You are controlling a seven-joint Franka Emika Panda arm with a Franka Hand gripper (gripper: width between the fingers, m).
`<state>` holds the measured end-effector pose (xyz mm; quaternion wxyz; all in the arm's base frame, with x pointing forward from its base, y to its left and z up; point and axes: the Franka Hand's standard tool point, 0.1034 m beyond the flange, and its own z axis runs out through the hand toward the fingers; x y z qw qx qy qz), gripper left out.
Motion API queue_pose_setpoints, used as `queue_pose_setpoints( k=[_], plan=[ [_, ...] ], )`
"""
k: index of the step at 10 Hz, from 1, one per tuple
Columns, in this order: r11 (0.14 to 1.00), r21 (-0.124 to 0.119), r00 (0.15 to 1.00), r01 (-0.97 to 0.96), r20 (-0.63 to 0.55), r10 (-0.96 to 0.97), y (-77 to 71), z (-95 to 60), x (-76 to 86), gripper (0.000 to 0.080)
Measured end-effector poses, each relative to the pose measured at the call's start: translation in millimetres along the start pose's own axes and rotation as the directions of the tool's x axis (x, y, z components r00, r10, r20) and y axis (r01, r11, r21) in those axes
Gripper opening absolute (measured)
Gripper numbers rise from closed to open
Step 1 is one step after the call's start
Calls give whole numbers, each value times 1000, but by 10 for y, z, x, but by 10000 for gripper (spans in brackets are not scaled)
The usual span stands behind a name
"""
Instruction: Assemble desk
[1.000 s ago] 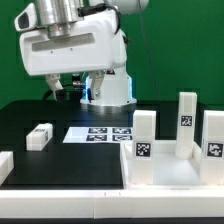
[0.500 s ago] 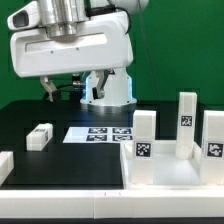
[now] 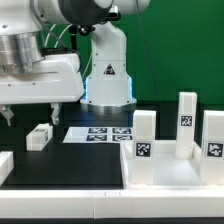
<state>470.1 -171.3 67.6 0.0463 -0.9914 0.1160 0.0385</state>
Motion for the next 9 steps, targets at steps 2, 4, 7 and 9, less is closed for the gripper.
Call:
queue_pose_setpoints(
  k=[2,4,7,9],
  plan=[
    [1000,18,992,-3,127,1,-39,23,-87,649],
    [999,34,962,-7,272,-3,105,147,-148,649],
    [998,58,854,-40,520,3,220,330,-332,649],
    [995,60,770,-73,638,18,188,308,-418,649]
  ],
)
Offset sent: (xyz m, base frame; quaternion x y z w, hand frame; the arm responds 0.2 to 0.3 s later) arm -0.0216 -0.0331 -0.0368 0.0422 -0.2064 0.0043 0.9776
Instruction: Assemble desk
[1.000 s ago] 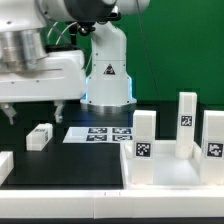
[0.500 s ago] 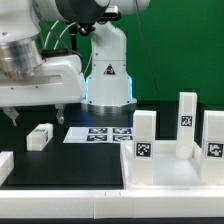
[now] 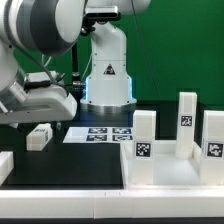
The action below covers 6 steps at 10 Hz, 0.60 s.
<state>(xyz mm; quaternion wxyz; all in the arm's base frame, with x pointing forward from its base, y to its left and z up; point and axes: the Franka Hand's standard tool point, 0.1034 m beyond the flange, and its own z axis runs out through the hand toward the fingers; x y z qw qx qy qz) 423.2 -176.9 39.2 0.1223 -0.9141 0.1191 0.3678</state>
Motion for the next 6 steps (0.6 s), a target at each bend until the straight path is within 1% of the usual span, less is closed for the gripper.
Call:
queue_pose_setpoints(
  k=[1,2,3,4,6],
  plan=[
    [1000,-2,1000,-2,22,2,14,11,38,649],
    [1000,-1,1000,-2,30,2,28,30,42,649],
    [1000,15,997,-15,73,14,101,95,10,649],
    [1000,11,992,-20,125,19,163,116,-4,649],
    [999,18,985,-31,171,28,195,177,1,649]
  ],
)
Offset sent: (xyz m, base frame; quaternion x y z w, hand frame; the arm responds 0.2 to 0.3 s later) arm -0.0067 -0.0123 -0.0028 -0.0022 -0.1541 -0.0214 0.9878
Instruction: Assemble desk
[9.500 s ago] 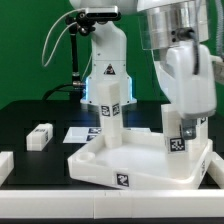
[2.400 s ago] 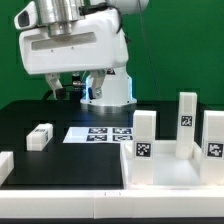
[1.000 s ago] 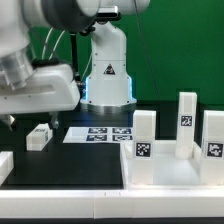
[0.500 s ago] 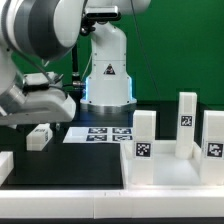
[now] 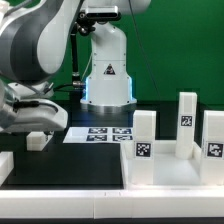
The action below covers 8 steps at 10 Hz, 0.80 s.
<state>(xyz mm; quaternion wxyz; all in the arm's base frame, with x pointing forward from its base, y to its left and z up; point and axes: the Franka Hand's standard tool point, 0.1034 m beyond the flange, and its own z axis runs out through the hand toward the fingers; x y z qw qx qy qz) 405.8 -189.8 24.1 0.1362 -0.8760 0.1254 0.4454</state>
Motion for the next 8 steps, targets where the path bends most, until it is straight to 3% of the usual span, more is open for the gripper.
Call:
queue_pose_setpoints(
  k=[3,4,6,7,8],
  plan=[
    [1000,-2,1000,-2,-8,2,22,1,16,649],
    [999,23,998,-26,51,24,79,105,-9,649],
    [995,50,989,-90,121,83,102,259,15,649],
    [995,43,991,-88,106,83,124,243,43,649],
    [995,43,991,-88,103,83,124,237,45,532]
  ],
)
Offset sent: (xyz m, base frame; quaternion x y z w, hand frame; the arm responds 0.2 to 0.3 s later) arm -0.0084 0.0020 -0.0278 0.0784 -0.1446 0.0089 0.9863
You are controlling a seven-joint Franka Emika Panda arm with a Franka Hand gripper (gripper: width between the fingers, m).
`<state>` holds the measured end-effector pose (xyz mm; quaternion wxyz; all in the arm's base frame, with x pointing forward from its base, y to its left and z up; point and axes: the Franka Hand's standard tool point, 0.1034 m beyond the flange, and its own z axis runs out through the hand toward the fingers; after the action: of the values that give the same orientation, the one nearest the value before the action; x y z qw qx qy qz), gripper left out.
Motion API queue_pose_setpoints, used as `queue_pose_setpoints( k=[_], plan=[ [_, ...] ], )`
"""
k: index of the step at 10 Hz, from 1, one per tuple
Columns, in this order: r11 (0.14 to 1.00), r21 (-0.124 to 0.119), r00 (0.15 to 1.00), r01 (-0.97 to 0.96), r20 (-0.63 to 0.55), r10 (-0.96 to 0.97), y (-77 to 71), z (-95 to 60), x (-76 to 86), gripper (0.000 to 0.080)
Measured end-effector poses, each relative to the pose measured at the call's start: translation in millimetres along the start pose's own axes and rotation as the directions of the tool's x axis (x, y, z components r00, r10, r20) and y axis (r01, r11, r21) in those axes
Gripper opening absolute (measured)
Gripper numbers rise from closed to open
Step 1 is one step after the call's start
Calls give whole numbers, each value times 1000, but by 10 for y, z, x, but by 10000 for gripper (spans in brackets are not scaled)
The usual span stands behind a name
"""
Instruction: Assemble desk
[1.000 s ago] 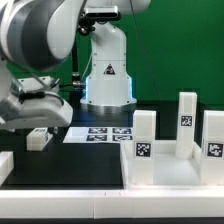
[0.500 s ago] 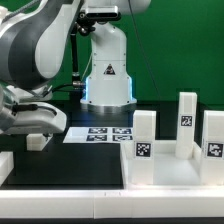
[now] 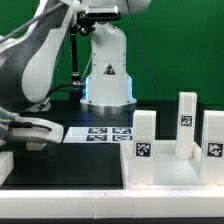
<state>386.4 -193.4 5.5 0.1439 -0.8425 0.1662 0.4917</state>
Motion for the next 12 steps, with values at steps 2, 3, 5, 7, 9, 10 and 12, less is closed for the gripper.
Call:
queue_pose_setpoints(
  k=[2,3,5,7,9,10,12],
  plan=[
    [1000,1,1000,-1,0,1,7,6,1,366],
    [1000,1,1000,-2,0,2,8,6,1,286],
    [1000,1,1000,-2,0,2,10,6,1,286],
    [1000,2,1000,-2,0,2,12,6,1,286],
    [1000,-1,1000,1,-5,-1,-18,-40,-26,286],
    [999,-28,999,19,-36,-20,-153,-238,-178,287],
    [998,-50,994,47,-93,-52,-500,-493,-643,287]
  ],
)
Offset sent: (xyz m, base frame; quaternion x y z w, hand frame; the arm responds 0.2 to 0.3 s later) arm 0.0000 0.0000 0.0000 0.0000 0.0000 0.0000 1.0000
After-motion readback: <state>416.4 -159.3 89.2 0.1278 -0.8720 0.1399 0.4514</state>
